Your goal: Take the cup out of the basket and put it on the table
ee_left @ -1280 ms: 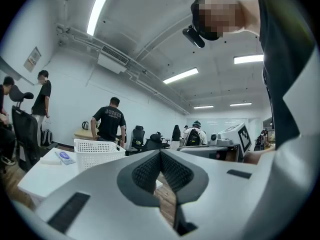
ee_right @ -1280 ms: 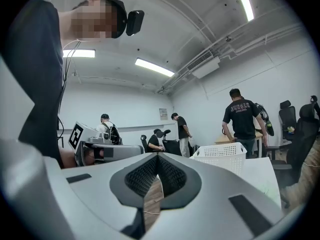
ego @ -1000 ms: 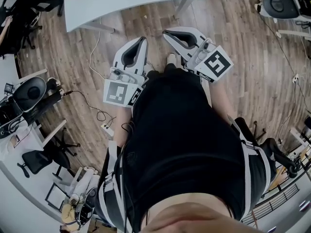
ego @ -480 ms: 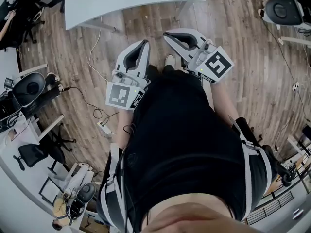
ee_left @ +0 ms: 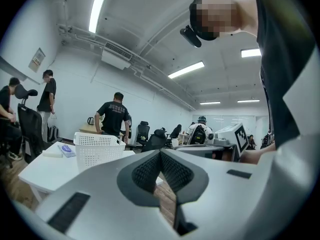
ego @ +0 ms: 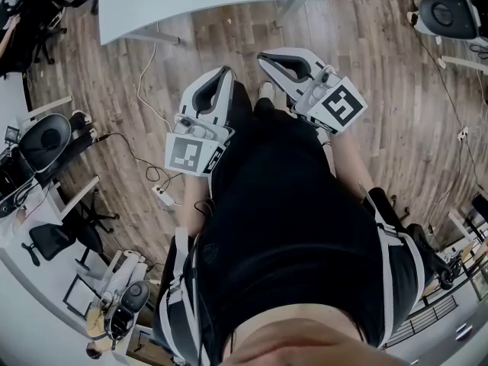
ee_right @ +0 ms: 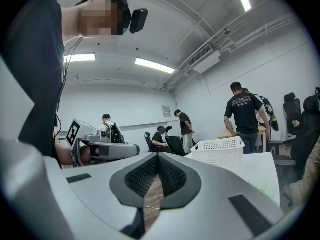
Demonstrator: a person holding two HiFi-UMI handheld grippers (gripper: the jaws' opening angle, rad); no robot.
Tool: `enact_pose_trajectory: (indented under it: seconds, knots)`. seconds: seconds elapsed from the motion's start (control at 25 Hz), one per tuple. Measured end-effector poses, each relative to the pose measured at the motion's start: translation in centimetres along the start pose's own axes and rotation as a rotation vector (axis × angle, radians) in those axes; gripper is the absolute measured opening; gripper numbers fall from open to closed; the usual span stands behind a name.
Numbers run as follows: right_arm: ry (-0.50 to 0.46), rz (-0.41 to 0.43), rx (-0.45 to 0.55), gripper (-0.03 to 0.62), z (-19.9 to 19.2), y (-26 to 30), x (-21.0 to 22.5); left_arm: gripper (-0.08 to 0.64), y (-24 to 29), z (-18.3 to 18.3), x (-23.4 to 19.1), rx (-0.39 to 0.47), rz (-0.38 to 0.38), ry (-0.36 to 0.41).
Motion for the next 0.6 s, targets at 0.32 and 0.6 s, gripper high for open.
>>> enact_pose_trajectory:
  seconds: [0.32, 0.6]
  knots:
    - [-0.018, -0.026, -0.007, 0.018, 0.8, 2.7, 1.4, 0.018, 1.3, 1.0, -3.2, 0.012, -0.014, 0.004]
    - [-0.028, -0.046, -0.006, 0.018, 1.9, 5.2, 2.8, 0.018, 2.8, 1.7, -6.1, 0.025, -0.039, 0.001]
Point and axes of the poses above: the fingertips, and each gripper's own axes: y forward along the fingers, x to its right, z out of its top, the point moved 9 cm from there along -y, backward along the fingers, and after that the axes turned 11 degrees about z, right-handed, at the moved point
